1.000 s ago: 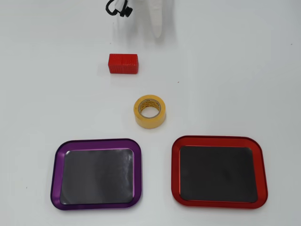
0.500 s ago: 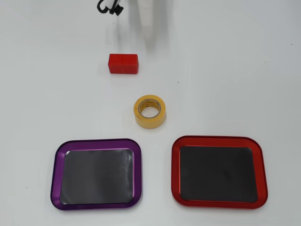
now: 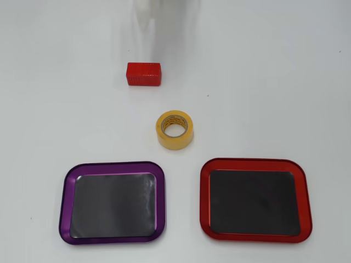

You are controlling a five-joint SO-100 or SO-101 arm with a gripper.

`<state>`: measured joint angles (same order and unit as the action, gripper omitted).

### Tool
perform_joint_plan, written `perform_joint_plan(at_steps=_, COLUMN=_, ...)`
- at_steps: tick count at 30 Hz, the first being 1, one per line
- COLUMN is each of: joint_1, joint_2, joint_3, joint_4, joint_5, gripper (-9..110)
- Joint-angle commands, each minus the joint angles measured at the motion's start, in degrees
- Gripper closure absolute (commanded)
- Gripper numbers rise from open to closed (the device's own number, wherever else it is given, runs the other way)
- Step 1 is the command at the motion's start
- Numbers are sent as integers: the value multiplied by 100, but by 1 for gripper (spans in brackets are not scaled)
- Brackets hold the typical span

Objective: Grasp a red block and put it in the left red dish.

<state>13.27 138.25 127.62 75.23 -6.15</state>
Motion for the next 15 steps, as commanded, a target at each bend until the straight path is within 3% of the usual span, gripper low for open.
perform_joint_plan(at_steps=1, joint_1=0, joint_2=-1099, joint_3=-870, joint_4=439, joint_5=-44, gripper=70)
perform_joint_plan(at_steps=7, joint_1=9, joint_2=-2039, joint_3=-1151, joint_4=343, joint_5=-35, gripper=68)
perform_joint_plan(at_steps=15, joint_1=0, joint_2=-2522, joint_3=-853, joint_4=-668, joint_5=-44, gripper=68)
